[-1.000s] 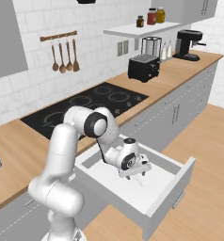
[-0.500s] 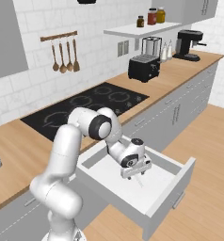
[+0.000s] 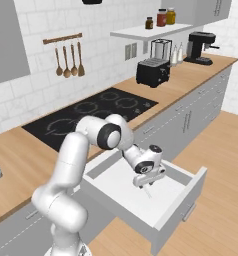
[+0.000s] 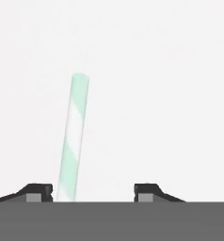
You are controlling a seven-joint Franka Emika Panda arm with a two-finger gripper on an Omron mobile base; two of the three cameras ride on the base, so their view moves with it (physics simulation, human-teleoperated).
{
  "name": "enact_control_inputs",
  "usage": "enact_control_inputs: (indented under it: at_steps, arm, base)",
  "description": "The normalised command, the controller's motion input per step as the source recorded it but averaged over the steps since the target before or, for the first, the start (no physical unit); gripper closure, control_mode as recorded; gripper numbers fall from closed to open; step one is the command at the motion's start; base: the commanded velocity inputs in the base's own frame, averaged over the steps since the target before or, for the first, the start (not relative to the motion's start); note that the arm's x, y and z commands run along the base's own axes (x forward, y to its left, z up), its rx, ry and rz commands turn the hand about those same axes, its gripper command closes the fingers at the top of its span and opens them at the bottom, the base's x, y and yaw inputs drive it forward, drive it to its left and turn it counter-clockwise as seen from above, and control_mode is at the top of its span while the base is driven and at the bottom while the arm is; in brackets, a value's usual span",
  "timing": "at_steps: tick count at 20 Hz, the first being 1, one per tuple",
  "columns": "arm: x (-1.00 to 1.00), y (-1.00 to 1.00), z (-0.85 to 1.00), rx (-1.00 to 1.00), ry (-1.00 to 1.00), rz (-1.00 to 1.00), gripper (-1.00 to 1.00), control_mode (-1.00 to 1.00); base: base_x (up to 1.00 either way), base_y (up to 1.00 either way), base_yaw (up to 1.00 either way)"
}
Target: Take a straw from the drawer in front and place it inside the glass cup on the dining counter.
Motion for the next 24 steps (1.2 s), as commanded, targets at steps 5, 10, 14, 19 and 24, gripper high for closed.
enact_control_inputs:
  at_steps: [5, 10, 14, 19, 24]
  arm:
    - [0.00, 0.00, -0.39, 0.07, 0.00, 0.00, -1.00, -1.00]
    - [-0.02, 0.16, -0.54, -0.01, 0.00, 0.00, -1.00, -1.00]
    - [-0.18, 0.43, -0.61, -0.12, -0.04, 0.00, -1.00, -1.00]
    - [-0.03, 0.38, -0.63, -0.11, 0.00, 0.00, 1.00, -1.00]
    - [-0.12, 0.06, -0.43, -0.01, -0.05, 0.00, 1.00, -1.00]
  base:
    - [0.00, 0.00, 0.00]
    - [0.00, 0.00, 0.00]
    - [0.00, 0.00, 0.00]
    - [0.00, 0.00, 0.00]
    - [0.00, 0.00, 0.00]
